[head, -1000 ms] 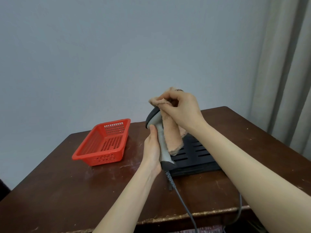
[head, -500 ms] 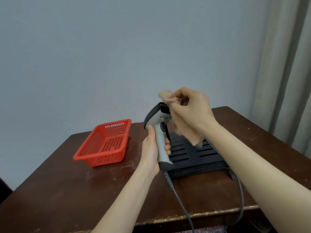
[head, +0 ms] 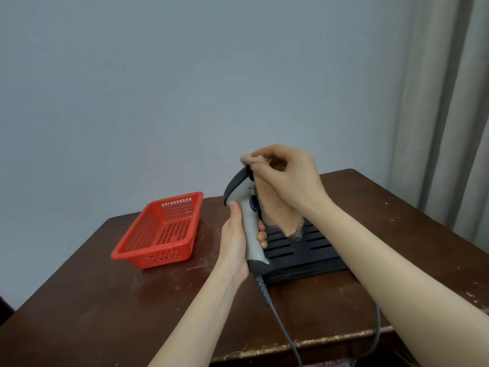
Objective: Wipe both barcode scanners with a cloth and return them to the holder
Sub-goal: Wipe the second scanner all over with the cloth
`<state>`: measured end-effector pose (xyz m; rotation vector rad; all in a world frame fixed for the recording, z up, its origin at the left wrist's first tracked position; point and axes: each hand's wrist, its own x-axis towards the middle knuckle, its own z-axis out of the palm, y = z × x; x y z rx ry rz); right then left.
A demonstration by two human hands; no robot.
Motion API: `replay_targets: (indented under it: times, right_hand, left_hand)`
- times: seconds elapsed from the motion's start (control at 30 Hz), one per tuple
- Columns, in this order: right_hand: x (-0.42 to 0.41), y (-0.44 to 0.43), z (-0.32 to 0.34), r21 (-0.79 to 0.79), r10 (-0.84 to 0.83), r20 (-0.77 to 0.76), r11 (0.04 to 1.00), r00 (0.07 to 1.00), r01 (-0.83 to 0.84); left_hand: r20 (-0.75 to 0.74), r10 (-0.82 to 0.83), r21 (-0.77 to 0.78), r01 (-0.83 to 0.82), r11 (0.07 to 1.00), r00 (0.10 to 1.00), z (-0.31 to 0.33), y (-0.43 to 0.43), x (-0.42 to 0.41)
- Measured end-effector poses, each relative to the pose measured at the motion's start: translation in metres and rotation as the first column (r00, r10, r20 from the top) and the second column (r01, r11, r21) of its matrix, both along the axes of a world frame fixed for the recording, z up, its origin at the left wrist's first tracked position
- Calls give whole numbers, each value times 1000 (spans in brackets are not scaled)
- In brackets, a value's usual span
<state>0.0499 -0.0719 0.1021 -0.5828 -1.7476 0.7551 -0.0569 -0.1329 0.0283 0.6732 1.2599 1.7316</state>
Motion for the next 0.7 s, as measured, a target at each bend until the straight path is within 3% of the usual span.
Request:
replay_targets:
  times: [0.07,0.2,0.4,0.57,0.7]
  right_hand:
    - [-6,-2,-2,26,44,1,999,999,-44]
    - [-7,10,-4,13,-79,52,997,996,78]
    - [4,31,-11,0,-253,274,965,928,263]
    - [3,19,-4,-37,-150,38,988,988,151]
    - [-6,16,-7,-29,-142,110,989,984,146]
  left_hand:
    - [-51,35,-10,-36,999,998,-2,2,1]
    - [0,8,8,-8,1000,1000,-3,-2,2]
    - [61,5,40,-7,999,998,-3,-4,-2]
    - [78,-16,33,13,999,997,2,-5,-3]
    - [102,-7,47,3,999,995,-3,-2,-1]
